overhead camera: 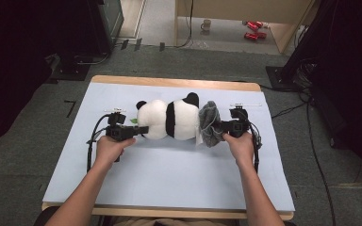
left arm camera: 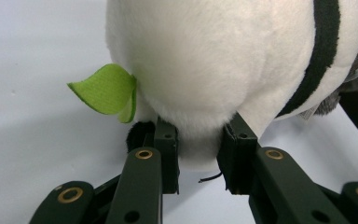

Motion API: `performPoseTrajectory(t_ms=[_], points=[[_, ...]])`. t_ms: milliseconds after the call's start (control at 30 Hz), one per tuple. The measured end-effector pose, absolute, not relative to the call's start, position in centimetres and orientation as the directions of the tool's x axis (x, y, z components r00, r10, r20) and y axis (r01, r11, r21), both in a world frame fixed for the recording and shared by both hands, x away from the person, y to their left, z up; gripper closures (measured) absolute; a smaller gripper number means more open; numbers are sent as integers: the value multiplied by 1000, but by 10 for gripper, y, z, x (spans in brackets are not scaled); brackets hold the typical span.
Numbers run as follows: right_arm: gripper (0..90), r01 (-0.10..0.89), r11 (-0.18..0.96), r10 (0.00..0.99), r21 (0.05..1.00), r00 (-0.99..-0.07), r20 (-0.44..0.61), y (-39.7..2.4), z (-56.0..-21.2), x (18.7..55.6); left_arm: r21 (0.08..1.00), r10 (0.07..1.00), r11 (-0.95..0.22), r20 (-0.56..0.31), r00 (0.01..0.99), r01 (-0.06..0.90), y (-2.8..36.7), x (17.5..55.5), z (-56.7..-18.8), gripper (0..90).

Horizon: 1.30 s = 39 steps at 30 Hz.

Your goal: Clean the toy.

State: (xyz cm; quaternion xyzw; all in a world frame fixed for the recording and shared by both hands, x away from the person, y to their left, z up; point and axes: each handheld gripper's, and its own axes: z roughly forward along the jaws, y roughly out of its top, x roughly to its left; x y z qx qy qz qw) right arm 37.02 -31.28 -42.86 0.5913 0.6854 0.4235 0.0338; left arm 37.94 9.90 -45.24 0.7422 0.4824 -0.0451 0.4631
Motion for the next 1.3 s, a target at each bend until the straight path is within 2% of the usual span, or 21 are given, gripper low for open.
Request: performPoseTrajectory(t_ms=[267, 467, 767, 900, 1100, 1300], points=[[804, 714, -81, 813, 695, -356, 460, -313, -394, 361, 653, 675, -118, -500, 543, 748, 97, 377, -451, 720], [803, 664, -57, 779, 745, -437, 449, -298, -369, 355, 661, 676, -128, -487, 553, 739, 96, 374, -451, 721], [803, 618, -70, 687, 783, -540, 487, -276, -348, 351, 670, 679, -152, -464, 569, 727, 94, 366, -452, 720], [803, 644, -57, 701, 763, -518, 490, -273, -363, 360, 667, 680, -155, -463, 569, 728, 94, 364, -454, 719], [802, 700, -69, 764, 710, -421, 489, -287, -395, 374, 665, 678, -159, -464, 570, 730, 93, 364, -455, 719], [802, 732, -70, 791, 678, -374, 485, -291, -414, 378, 657, 682, -159, -466, 563, 737, 94, 365, -456, 719]])
